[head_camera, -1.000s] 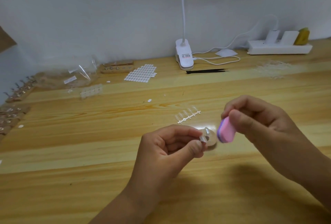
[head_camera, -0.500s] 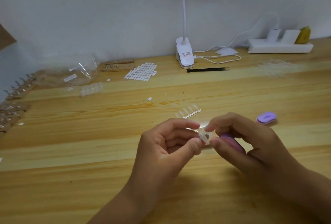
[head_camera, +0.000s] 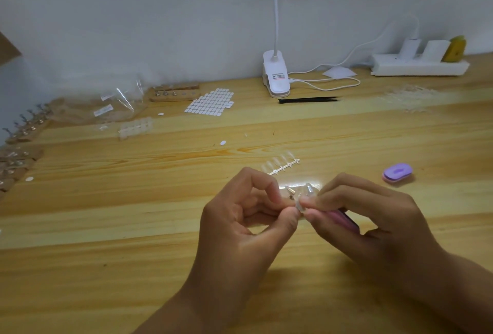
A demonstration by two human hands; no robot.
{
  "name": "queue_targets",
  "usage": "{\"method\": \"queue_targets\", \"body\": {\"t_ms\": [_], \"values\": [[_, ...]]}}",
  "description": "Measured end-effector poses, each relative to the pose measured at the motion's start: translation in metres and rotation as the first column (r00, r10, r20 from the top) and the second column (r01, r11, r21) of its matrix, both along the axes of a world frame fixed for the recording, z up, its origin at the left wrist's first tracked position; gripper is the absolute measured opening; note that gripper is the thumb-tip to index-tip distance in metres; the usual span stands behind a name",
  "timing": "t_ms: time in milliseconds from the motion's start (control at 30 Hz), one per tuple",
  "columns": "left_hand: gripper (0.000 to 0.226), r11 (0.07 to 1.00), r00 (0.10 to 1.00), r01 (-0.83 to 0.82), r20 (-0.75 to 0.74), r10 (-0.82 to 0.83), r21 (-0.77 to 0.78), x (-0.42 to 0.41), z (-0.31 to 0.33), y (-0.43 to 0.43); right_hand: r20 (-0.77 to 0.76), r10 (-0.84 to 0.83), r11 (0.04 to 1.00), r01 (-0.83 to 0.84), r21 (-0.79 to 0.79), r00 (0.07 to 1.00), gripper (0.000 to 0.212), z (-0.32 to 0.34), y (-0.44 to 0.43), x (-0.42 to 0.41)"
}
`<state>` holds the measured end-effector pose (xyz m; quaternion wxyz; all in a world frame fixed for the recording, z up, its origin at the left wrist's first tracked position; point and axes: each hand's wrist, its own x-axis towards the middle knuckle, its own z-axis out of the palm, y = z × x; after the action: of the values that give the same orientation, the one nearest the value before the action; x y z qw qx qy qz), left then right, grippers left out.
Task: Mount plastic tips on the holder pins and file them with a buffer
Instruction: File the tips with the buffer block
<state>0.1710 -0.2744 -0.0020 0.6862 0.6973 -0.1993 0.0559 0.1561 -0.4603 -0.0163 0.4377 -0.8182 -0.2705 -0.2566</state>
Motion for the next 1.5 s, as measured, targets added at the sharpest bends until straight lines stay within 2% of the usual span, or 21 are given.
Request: {"method": "queue_targets", "body": {"t_ms": [67,167,233,333,467,567,800,867,967,1100,1267,1400,1500], "values": [[0.025,1.0,1.0,0.001,-0.029,-0.001,-0.013,0.001,0.0,0.0,0.021,0.0,1.0,0.0,-0.024,1.0,0.019,0.0,0.0,0.001],[0.026,0.999,0.998,0.04,-0.057,-0.041,-0.012,0.003,0.001,0.0,0.119,-0.078,0.993,0.088,-0.075,0.99,0.021,0.001,0.001,0.001],[0.033,0.994,0.993,0.111,-0.049,-0.11,0.008,0.003,0.002,0.001,0.15,-0.128,0.989,0.137,-0.05,0.98,0.018,0.002,0.0,0.001],[0.045,0.984,0.985,0.174,-0.017,-0.173,0.044,0.003,0.005,0.001,0.113,-0.13,0.991,0.128,0.024,0.985,0.014,0.006,-0.004,0.002],[0.041,0.989,0.988,0.09,0.114,-0.104,0.121,0.003,0.005,0.0,0.098,-0.121,0.992,0.116,0.056,0.988,0.012,0.008,-0.003,0.001],[0.04,0.985,0.978,0.026,0.2,-0.06,0.169,0.003,0.007,-0.001,0.134,-0.148,0.989,0.147,0.018,0.98,0.013,0.008,-0.001,0.0],[0.037,0.985,0.988,0.063,0.129,-0.084,0.16,0.002,0.003,-0.001,0.166,-0.168,0.984,0.177,-0.038,0.972,0.013,0.008,0.001,-0.003],[0.035,0.983,0.989,0.063,0.118,-0.084,0.172,0.002,0.003,-0.001,0.113,-0.161,0.986,0.164,-0.015,0.98,0.01,0.01,0.002,-0.004],[0.031,0.976,0.986,0.102,0.111,-0.125,0.192,0.005,0.003,-0.001,-0.059,-0.187,0.978,0.191,0.088,0.981,0.007,0.016,0.001,-0.005],[0.029,0.965,0.973,0.138,0.151,-0.174,0.222,0.006,0.001,-0.002,-0.301,-0.047,0.926,0.155,0.345,0.952,0.033,0.023,0.001,-0.003],[0.026,0.956,0.97,0.128,0.167,-0.176,0.263,0.005,0.0,-0.003,-0.458,0.011,0.91,0.181,0.372,0.889,0.03,0.021,0.0,-0.004],[0.026,0.95,0.973,0.088,0.178,-0.146,0.298,0.005,0.001,-0.002,-0.525,0.138,0.873,0.147,0.464,0.84,0.013,0.02,-0.006,0.002],[0.026,0.95,0.98,0.033,0.178,-0.092,0.31,0.006,0.001,-0.001,-0.474,0.311,0.835,0.002,0.55,0.824,0.019,0.02,-0.004,0.003]]}}
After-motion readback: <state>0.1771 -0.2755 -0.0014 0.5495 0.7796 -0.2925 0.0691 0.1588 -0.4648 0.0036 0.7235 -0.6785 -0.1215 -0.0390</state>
